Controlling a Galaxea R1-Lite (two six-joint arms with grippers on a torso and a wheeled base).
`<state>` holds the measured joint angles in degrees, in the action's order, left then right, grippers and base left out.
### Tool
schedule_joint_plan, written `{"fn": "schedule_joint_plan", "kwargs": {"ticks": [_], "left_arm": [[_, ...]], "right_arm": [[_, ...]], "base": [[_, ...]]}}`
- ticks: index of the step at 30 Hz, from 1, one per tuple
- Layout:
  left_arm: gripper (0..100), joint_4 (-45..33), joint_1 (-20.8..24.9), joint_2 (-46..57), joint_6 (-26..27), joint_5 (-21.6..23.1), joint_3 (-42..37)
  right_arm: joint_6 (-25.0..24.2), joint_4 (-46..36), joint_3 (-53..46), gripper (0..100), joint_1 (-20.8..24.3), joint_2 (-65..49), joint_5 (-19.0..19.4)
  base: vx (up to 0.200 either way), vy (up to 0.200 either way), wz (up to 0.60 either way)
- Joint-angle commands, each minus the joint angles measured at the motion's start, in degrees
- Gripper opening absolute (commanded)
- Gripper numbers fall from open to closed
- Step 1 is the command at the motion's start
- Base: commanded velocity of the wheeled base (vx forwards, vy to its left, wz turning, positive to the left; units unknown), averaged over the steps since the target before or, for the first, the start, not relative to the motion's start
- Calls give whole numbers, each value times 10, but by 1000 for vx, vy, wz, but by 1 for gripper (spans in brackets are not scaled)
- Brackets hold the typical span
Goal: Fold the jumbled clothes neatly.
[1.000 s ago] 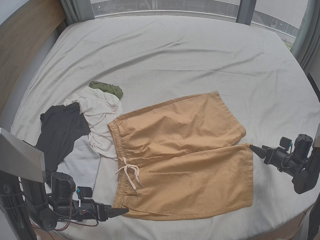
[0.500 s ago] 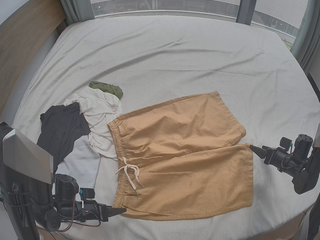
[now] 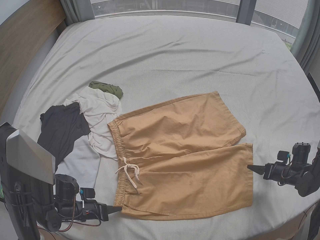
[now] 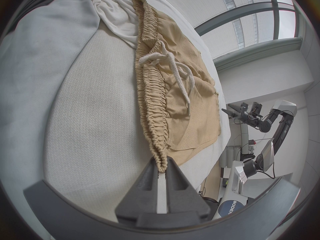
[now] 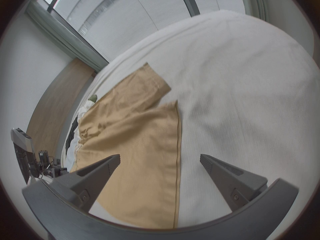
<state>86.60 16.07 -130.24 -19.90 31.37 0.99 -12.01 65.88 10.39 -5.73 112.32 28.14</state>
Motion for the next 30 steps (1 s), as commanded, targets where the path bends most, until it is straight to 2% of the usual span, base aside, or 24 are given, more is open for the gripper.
{"fn": "schedule_joint_plan", "kwargs": {"ticks": [1, 5, 14, 20, 30], "left_arm": [[0, 3, 3, -1, -1, 0, -10], [0, 3, 7, 0, -1, 0, -10], [0, 3, 7, 2, -1, 0, -10], [0, 3, 7, 2, -1, 0, -10], [0, 4, 7, 0, -1, 0, -10]], "right_arm": [[15, -69, -21, 100, 20, -63, -1], [46, -98, -40, 100, 21, -51, -5], [67, -96, -60, 100, 22, 44, -7], [69, -73, -62, 100, 38, 98, -19], [66, -54, -64, 100, 63, 127, -28]], "base": [[0, 0, 0], [0, 0, 0], [0, 0, 0], [0, 0, 0], [0, 0, 0]]}}
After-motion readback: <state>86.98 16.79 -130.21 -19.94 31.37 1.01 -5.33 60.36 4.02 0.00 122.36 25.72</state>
